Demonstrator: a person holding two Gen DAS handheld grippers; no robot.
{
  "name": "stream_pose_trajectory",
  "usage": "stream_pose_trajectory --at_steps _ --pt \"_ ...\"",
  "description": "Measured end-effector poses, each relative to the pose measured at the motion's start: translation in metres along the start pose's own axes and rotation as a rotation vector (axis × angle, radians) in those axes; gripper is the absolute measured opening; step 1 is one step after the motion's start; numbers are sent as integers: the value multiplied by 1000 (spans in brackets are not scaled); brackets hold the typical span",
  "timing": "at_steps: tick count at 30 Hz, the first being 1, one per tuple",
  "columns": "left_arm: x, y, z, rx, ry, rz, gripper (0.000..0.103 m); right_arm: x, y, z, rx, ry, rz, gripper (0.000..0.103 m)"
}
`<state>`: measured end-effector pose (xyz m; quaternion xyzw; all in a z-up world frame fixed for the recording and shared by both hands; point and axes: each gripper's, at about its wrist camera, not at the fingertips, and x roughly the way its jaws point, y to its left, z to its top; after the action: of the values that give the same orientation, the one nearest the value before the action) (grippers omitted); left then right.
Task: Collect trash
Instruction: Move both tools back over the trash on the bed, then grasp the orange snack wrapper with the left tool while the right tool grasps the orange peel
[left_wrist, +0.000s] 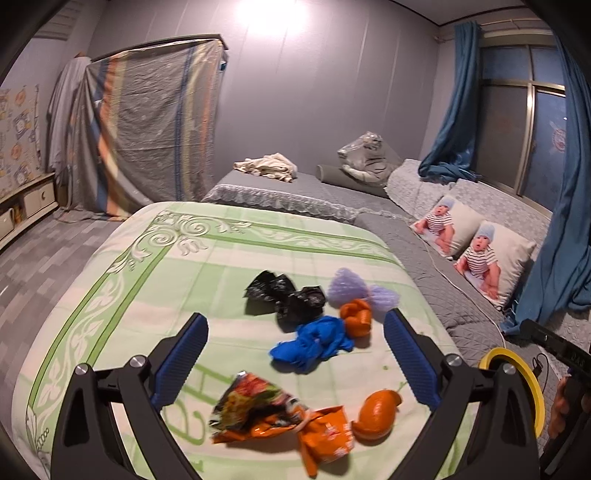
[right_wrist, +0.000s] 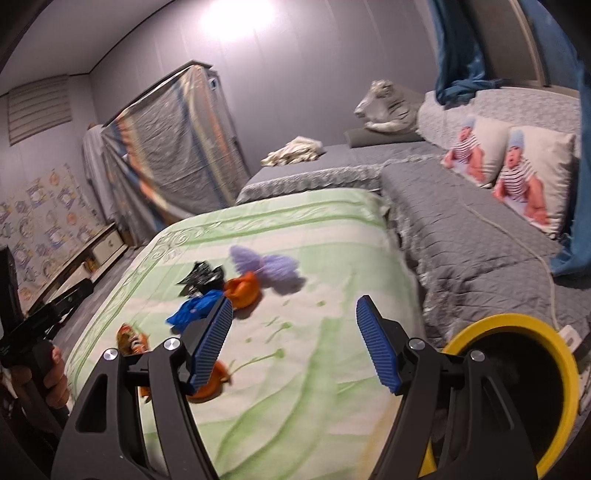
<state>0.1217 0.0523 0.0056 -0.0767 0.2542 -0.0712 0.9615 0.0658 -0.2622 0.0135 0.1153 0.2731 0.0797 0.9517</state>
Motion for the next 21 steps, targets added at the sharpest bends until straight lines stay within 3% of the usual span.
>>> stream_pose_trajectory --at_steps 21 --pt "14 47 -37 -93 61 57 93 56 56 -38 -45 137 125 66"
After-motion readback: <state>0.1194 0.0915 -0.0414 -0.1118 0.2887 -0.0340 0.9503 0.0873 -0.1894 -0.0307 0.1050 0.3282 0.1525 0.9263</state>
